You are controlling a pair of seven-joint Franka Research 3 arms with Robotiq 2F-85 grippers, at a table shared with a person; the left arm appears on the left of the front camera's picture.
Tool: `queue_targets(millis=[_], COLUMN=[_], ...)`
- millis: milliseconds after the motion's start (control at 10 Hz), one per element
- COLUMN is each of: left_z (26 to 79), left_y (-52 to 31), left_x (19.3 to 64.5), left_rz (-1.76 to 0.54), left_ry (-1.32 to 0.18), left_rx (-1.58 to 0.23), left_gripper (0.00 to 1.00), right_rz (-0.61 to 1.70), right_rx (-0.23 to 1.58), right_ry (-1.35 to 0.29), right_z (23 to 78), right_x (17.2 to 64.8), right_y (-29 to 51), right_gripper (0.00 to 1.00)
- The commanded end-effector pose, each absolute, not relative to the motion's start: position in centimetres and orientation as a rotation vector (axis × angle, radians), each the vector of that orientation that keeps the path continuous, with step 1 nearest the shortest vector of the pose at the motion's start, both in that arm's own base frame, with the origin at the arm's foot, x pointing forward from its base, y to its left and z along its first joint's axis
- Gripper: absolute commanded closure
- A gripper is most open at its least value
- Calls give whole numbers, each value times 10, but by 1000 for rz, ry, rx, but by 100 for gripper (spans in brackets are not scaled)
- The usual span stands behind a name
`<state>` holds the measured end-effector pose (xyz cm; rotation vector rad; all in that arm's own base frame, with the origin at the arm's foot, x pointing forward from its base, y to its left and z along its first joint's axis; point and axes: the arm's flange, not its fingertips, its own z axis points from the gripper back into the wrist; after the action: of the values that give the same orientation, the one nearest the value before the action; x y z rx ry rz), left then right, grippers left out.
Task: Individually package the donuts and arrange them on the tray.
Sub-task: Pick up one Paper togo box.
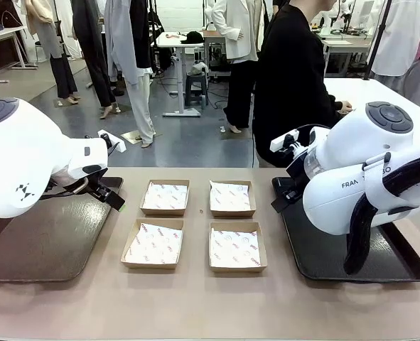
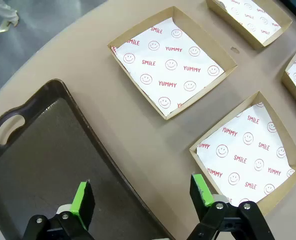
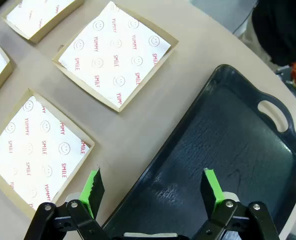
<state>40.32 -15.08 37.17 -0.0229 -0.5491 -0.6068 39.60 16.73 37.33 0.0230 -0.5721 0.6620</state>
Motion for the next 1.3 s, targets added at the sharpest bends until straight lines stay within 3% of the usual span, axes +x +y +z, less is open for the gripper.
queue_targets(millis=[0,600,1000,1200], left_z=[371,372,411,411], left_y=[-151,-151,-108,-95], left_x=[403,403,289,247], left_rz=[-607,-607,-709,-721], left_ry=[-549,-549,-451,-384], left_rx=[-23,-23,87,76], left_gripper=[0,0,0,0], right_rz=[662,662,663,646], right_rx=[23,23,-161,-69], right_ry=[-572,-572,-432,-313], right_z=[373,373,433,442], right_x=[396,396,279,230], right_y=[167,167,113,92], right_gripper=[0,0,0,0])
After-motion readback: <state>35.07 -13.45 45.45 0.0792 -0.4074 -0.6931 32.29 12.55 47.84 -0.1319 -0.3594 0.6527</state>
